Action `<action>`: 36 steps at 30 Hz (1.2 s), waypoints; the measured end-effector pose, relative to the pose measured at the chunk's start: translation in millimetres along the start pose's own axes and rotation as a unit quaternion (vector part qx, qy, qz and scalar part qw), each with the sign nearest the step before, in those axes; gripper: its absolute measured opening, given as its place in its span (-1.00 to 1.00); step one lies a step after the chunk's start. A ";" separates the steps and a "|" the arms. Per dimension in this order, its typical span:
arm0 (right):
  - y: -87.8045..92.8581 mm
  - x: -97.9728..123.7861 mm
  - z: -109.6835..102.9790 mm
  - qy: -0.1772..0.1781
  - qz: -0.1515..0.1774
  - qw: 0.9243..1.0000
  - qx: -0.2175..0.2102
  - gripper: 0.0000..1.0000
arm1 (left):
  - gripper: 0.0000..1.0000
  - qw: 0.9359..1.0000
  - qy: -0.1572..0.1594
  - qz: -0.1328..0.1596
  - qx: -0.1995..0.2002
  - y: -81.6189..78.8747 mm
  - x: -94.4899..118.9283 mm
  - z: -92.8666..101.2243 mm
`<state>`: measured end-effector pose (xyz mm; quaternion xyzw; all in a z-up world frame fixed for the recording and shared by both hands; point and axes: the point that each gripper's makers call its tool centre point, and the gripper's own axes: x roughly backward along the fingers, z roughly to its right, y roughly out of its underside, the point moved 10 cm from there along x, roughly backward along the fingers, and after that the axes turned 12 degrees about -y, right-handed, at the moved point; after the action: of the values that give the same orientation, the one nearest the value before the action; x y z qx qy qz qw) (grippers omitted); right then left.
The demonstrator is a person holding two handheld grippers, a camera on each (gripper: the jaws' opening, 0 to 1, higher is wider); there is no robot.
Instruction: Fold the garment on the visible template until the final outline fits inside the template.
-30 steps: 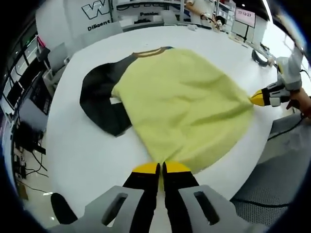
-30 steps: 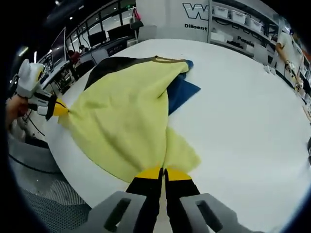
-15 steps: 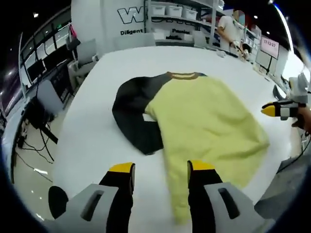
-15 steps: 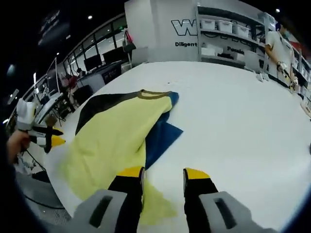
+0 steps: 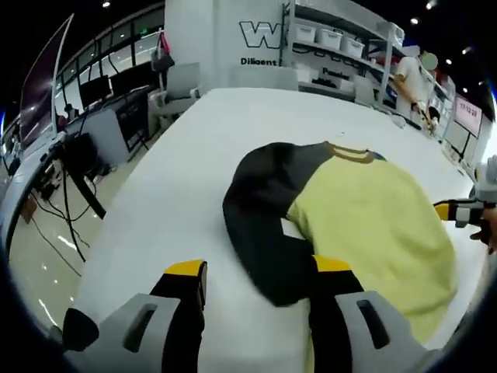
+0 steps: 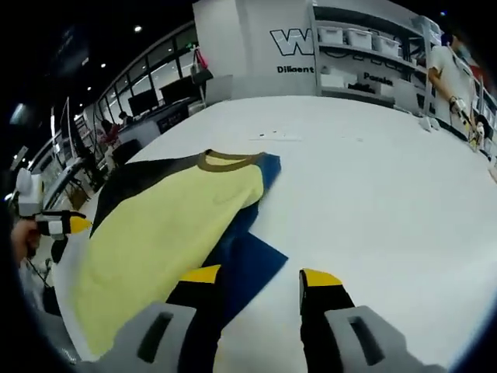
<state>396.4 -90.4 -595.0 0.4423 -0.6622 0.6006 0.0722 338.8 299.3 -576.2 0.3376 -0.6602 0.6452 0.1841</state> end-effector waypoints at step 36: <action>-24.3 36.2 98.2 0.116 -0.014 0.986 0.117 -1.00 | -0.96 0.998 -0.058 -0.019 -0.022 -6.2 -36.0 -11.9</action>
<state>433.9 -190.1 -580.9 0.3846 -0.5684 0.7197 0.1048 366.1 318.8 -595.0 0.3830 -0.6773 0.6060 0.1653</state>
